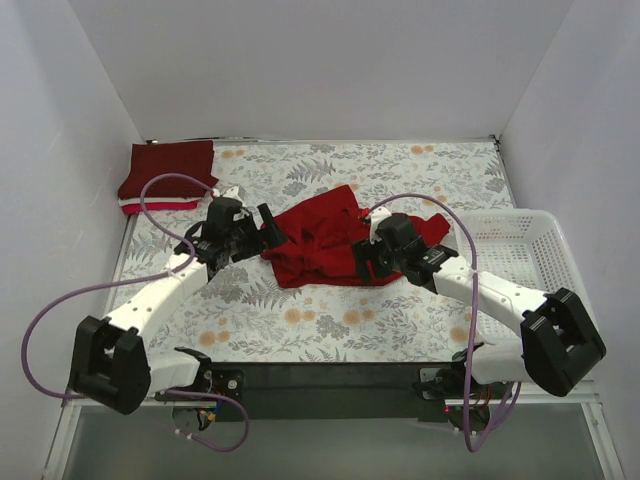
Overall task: Fold and stack the t-shirts
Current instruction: Flatten the tshirt out
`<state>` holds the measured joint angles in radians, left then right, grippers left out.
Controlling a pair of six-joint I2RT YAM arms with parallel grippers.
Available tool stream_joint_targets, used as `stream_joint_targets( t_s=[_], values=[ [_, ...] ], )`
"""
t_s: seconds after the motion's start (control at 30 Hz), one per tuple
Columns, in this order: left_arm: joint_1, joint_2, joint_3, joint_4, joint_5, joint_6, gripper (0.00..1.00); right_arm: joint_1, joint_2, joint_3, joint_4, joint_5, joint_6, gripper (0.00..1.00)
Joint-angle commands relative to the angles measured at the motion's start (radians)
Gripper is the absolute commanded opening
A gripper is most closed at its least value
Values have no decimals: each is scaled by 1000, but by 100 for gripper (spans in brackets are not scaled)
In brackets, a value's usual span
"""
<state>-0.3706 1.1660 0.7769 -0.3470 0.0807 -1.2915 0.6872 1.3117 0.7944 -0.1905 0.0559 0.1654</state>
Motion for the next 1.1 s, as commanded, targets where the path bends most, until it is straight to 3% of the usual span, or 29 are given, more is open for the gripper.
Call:
stream_joint_targets(
  t_s=[0.0,0.27,0.4,0.5,0.53,0.63,0.87,1.07],
  values=[
    [-7,99,111,17,51,-9,92,-2,-34,-46,74,-8,6,79],
    [-79,311,260,-58,-21,9,92,0,21,-73,149,-47,0,80],
    [-129,366,260,-90,-122,6,81,0,69,-69,181,-80,2,80],
    [-142,347,216,-107,-189,1,60,-2,107,-58,181,-106,2,80],
    [-142,325,175,-116,-215,-12,40,0,122,-57,181,-111,2,80],
    [-140,171,66,-141,-358,-78,0,0,129,-55,183,-128,0,79],
    [-111,-330,-235,-182,-478,-313,0,3,135,-43,181,-131,-6,76],
    [-99,-508,-294,-262,-530,-410,0,3,204,3,209,-96,-24,72]
  ],
)
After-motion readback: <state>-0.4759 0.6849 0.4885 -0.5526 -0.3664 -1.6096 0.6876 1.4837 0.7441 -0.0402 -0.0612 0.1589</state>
